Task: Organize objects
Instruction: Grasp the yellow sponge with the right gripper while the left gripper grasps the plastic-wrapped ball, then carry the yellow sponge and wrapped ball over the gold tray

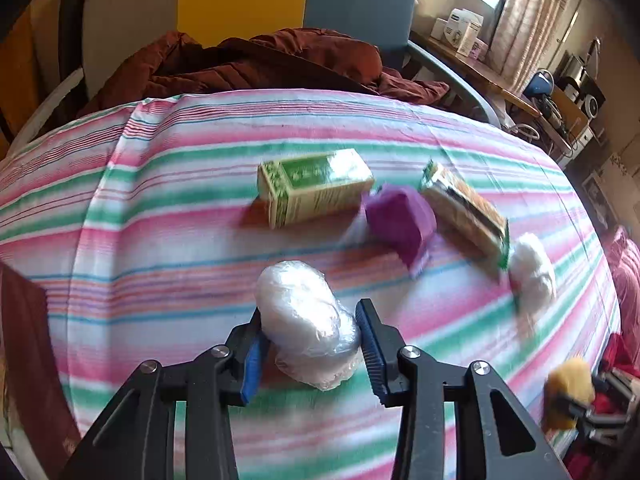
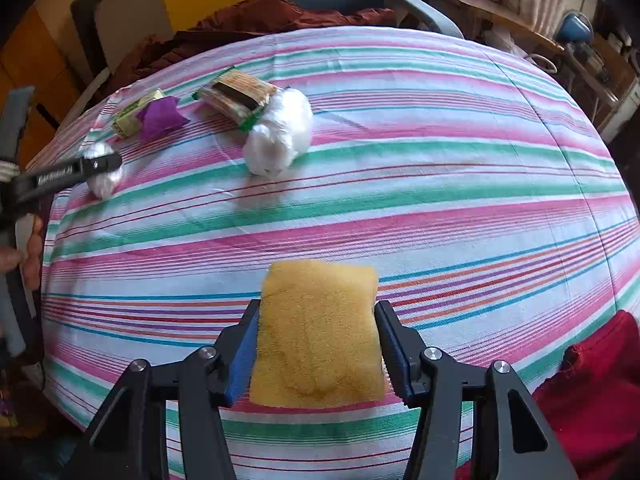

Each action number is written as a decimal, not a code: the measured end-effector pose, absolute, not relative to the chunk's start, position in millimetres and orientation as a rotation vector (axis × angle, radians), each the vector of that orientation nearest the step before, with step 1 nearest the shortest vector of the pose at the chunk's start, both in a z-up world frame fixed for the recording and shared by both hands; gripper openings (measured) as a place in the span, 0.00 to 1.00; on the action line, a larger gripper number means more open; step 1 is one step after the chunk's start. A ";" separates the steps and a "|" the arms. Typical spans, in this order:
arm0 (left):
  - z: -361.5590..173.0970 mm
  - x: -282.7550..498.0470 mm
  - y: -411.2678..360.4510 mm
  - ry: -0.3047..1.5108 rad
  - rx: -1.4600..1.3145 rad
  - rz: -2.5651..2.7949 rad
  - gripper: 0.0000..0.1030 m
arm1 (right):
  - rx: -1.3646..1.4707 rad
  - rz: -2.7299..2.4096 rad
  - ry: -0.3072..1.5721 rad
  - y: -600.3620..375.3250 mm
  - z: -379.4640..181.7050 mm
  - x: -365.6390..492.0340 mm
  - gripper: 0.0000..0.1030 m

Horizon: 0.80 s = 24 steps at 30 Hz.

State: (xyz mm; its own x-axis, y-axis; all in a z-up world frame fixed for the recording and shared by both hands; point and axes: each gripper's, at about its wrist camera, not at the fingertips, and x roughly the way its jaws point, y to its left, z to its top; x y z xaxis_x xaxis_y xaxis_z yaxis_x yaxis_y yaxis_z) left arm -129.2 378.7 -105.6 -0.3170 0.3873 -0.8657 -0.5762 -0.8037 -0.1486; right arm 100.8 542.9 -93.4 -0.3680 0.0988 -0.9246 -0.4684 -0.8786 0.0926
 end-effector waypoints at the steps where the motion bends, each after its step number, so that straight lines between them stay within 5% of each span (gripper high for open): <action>1: -104.4 -123.2 374.9 0.259 -1.326 2.139 0.41 | -1.509 2.294 0.488 542.6 -92.8 100.8 0.54; 24: -10.2 -33.5 272.4 0.275 -1.008 2.304 0.41 | -1.421 2.629 0.342 469.4 -63.9 89.2 0.54</action>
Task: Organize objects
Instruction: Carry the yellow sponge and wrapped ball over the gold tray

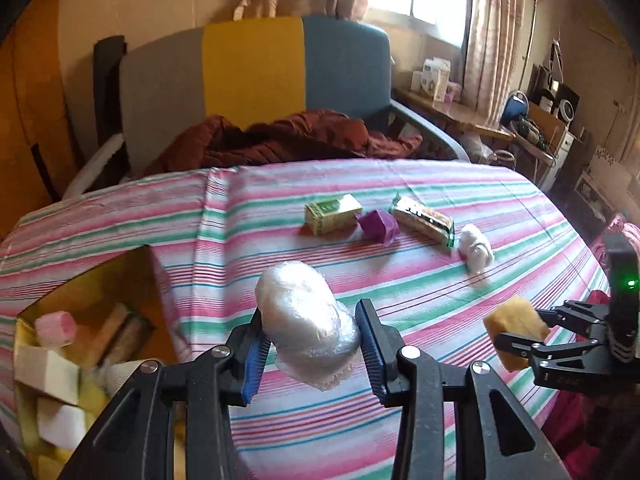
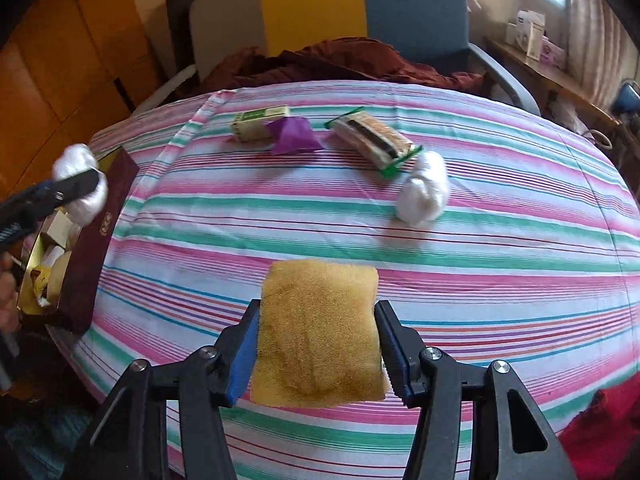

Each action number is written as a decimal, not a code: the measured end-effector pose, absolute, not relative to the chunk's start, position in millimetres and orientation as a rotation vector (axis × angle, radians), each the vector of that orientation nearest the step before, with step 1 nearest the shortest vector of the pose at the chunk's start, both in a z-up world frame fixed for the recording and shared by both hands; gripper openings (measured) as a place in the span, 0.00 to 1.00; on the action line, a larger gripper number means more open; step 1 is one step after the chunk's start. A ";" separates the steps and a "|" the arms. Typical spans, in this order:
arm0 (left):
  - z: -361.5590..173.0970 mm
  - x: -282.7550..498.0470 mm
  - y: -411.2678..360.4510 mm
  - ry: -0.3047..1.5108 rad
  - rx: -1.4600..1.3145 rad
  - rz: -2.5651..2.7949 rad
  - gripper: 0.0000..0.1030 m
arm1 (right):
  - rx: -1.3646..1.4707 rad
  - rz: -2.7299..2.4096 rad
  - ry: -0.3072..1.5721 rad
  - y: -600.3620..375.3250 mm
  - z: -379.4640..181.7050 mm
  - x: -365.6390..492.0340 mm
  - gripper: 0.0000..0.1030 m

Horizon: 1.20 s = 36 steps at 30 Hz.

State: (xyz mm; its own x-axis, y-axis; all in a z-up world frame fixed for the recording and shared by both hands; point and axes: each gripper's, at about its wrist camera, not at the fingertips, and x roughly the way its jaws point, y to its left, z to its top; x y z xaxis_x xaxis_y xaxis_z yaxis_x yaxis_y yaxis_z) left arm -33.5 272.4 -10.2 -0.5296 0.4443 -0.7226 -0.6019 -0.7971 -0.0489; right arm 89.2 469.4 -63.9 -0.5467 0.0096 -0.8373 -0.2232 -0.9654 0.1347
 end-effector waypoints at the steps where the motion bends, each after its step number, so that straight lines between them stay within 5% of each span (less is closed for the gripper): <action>1: -6.1 -31.9 264.9 0.273 -0.999 2.317 0.41 | -1.421 2.634 0.342 467.8 -63.6 89.1 0.54; 36: -8.3 -31.1 57.0 0.054 -1.063 2.688 0.41 | -1.448 3.102 0.276 229.0 -7.4 -20.8 0.55</action>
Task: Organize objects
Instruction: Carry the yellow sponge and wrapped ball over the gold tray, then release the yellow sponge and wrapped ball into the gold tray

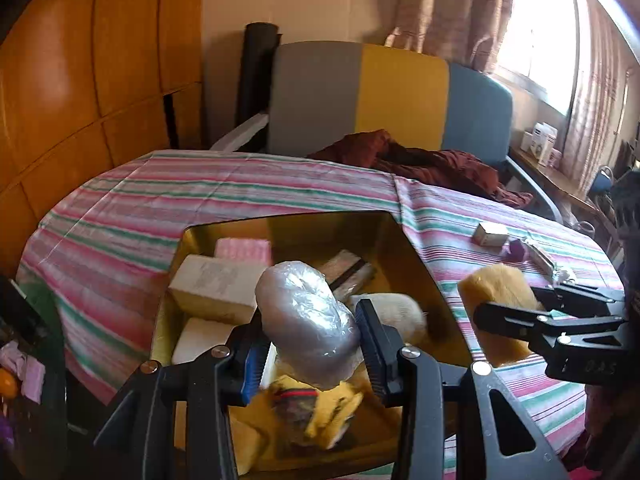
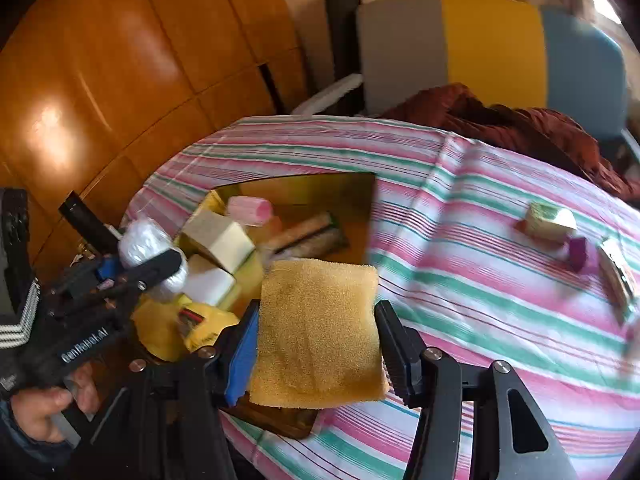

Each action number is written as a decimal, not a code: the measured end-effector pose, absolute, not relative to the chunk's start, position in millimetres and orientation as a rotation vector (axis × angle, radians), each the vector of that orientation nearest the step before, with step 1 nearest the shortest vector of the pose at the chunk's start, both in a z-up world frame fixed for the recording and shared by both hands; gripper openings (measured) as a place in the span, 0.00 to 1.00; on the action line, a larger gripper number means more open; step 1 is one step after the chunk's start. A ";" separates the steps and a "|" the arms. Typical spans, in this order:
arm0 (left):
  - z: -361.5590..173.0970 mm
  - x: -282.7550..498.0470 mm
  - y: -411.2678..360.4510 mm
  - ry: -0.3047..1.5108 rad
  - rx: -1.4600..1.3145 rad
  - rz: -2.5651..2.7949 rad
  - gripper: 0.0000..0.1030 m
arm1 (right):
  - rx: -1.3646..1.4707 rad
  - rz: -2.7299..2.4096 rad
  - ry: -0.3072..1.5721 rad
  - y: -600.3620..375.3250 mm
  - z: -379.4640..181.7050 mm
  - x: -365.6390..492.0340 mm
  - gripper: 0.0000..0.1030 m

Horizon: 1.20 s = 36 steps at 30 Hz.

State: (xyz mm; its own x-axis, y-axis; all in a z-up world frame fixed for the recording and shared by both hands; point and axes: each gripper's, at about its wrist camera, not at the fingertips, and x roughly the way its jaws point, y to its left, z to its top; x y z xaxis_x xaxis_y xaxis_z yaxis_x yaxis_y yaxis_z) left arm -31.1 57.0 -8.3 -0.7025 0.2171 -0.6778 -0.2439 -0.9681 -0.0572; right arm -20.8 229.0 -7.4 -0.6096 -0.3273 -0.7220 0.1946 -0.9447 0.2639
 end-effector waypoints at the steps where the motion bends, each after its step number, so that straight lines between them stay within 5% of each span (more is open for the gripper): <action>1: -9.5 -31.3 52.6 0.045 -1.070 2.696 0.41 | 1.195 -2.566 -0.222 224.0 -6.4 -22.9 0.55; 25: -30.6 -51.7 -26.3 -0.175 -1.215 2.806 0.41 | 1.215 -2.462 -0.112 150.6 -18.9 -55.6 0.55; 36: -34.8 -58.6 -13.6 -0.135 -1.219 2.788 0.41 | 1.230 -2.452 -0.082 142.7 -25.6 -60.9 0.55</action>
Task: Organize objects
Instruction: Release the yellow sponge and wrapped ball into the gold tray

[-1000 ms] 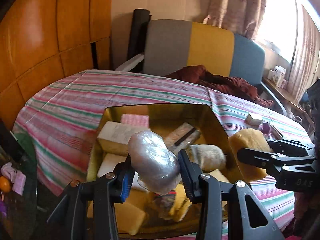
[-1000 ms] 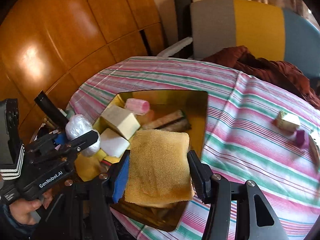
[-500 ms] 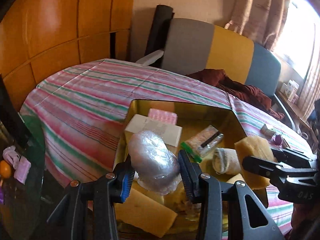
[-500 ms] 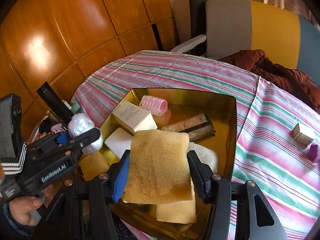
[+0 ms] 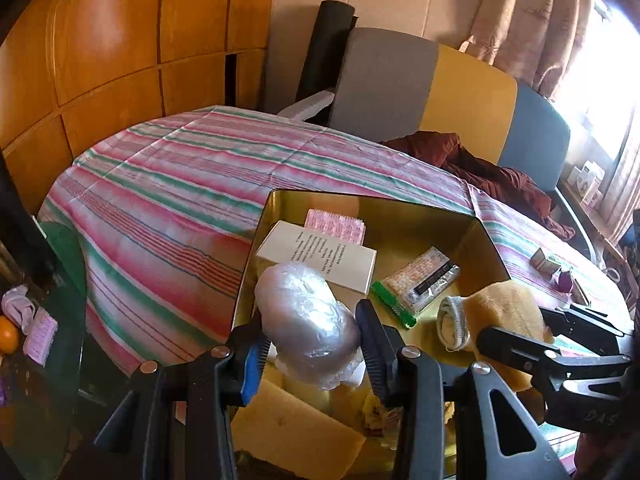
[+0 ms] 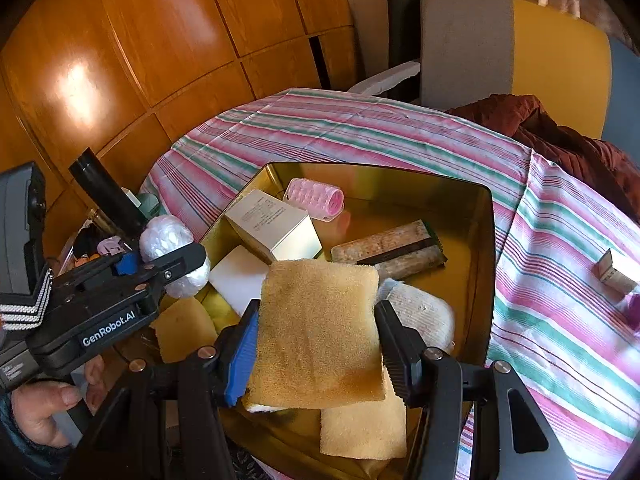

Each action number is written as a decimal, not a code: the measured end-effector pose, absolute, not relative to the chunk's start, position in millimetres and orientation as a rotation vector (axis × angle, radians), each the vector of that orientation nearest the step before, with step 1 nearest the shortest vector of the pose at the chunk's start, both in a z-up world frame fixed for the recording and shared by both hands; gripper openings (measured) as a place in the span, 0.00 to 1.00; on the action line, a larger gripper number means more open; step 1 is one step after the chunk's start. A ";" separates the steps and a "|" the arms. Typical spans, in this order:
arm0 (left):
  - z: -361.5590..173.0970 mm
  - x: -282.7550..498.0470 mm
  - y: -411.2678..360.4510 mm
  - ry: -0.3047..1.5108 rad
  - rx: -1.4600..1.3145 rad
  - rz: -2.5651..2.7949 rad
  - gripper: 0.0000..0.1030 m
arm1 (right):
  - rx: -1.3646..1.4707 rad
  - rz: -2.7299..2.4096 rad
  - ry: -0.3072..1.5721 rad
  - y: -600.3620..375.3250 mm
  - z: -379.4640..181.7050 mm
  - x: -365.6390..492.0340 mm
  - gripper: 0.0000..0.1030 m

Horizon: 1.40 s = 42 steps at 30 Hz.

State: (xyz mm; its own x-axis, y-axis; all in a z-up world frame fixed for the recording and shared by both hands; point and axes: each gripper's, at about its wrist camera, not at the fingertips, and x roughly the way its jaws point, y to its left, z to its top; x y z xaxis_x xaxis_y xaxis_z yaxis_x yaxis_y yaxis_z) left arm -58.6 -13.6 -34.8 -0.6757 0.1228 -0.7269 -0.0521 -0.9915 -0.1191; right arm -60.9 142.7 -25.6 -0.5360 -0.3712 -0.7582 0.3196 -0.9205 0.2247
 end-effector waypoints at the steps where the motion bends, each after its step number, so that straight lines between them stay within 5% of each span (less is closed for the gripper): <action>1: -34.8 -59.0 -12.1 -0.127 -1.218 2.789 0.41 | 1.232 -2.453 -0.081 142.6 -25.8 -61.7 0.55; 26: -38.2 -65.4 -2.1 -0.086 -1.228 2.792 0.42 | 1.250 -2.450 -0.076 138.0 -32.3 -74.7 0.56; 34: -40.4 -68.8 -0.3 -0.107 -1.252 2.770 0.51 | 1.259 -2.460 -0.100 139.4 -35.6 -80.3 0.57; 39: -38.1 -67.0 -1.2 -0.108 -1.248 2.780 0.52 | 1.255 -2.461 -0.141 142.0 -37.7 -81.0 0.79; 42: -36.2 -65.4 -2.7 -0.112 -1.241 2.786 0.52 | 1.247 -2.471 -0.156 144.0 -36.5 -81.2 0.80</action>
State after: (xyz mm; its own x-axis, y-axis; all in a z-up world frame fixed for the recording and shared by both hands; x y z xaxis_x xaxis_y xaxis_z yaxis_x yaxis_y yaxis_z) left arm -65.4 -2.7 -36.1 -0.6661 0.1111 -0.7376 -0.0517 -0.9933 -0.1029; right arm -81.2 144.0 -36.5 -0.5414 -0.3707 -0.7546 0.2726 -0.9265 0.2596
